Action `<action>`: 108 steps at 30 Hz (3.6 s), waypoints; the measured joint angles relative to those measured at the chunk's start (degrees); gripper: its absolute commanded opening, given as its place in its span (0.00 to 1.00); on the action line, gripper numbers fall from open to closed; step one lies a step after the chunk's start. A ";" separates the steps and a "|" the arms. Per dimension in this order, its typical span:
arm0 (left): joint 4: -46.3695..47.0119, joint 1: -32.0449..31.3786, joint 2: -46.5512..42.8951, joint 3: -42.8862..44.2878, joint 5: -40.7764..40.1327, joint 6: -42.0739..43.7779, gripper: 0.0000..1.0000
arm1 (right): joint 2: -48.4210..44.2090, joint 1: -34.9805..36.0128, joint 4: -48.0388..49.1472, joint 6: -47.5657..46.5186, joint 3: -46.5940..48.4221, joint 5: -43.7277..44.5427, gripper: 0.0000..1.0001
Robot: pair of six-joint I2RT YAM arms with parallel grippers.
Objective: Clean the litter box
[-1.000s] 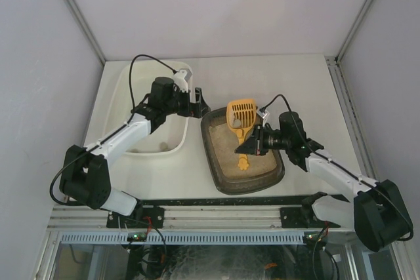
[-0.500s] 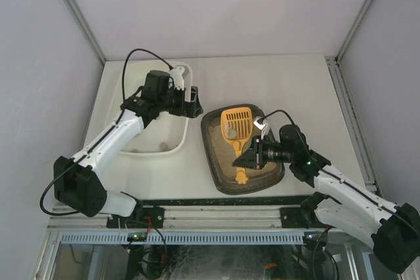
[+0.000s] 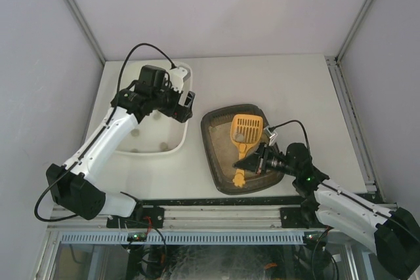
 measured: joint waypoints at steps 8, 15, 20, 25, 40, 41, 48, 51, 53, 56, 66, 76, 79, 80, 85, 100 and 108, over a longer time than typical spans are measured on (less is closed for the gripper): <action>-4.39 1.73 -0.24 -0.02 -1.51 3.32 1.00 | 1.18 0.66 9.60 6.73 -2.16 2.03 0.00; -4.87 5.33 -1.57 -0.02 -2.49 3.65 1.00 | -0.66 4.15 0.90 4.13 1.55 4.44 0.00; -4.81 6.64 -1.81 -0.39 -2.49 2.97 1.00 | -2.43 0.92 -1.49 3.26 1.73 4.74 0.00; -4.44 8.09 -1.99 -1.92 -2.12 2.01 1.00 | -2.25 -1.64 -4.02 2.62 2.14 4.79 0.00; -2.01 16.33 -3.28 -1.66 -8.15 0.48 1.00 | 4.09 -3.21 -10.93 -1.86 10.19 0.22 0.00; -1.90 17.25 -3.48 -1.49 -8.39 0.48 1.00 | 4.04 -3.63 -10.69 -1.55 10.03 0.07 0.00; -1.79 20.74 -4.24 1.86 -10.93 0.61 0.99 | 8.37 -0.55 -15.74 -4.96 14.86 0.98 0.00; -3.21 25.00 -4.11 5.60 -7.76 0.52 1.00 | 8.70 -3.30 -16.74 -6.45 16.35 0.68 0.00; -4.37 29.55 -3.98 8.17 -4.59 0.39 1.00 | 10.45 -6.27 -16.94 -6.91 17.92 -0.04 0.00; -6.34 35.28 -3.56 10.47 -1.16 0.07 1.00 | 17.97 -7.58 -20.24 -9.20 25.46 -0.68 0.00; -13.99 50.80 1.62 10.88 11.52 0.24 1.00 | 48.06 1.40 -30.45 -18.75 64.85 -2.23 0.00; -15.98 57.11 2.75 9.68 17.73 0.94 1.00 | 73.77 13.60 -61.24 -33.00 101.09 8.26 0.00; -16.02 57.18 2.91 8.26 18.45 1.09 1.00 | 78.53 16.33 -71.36 -36.26 108.10 14.86 0.00; -16.00 57.18 2.95 7.85 18.62 1.09 1.00 | 79.87 16.98 -73.72 -37.16 110.22 17.07 0.00; -15.82 57.18 3.19 6.78 18.69 1.07 1.00 | 85.57 21.44 -85.22 -42.69 120.80 33.03 0.00; -14.19 57.18 4.37 4.92 18.95 1.05 1.00 | 86.58 36.22 -90.97 -63.19 117.02 73.20 0.00; -14.23 57.05 4.37 4.92 19.08 1.22 1.00 | 87.38 35.78 -88.91 -66.10 116.89 80.59 0.00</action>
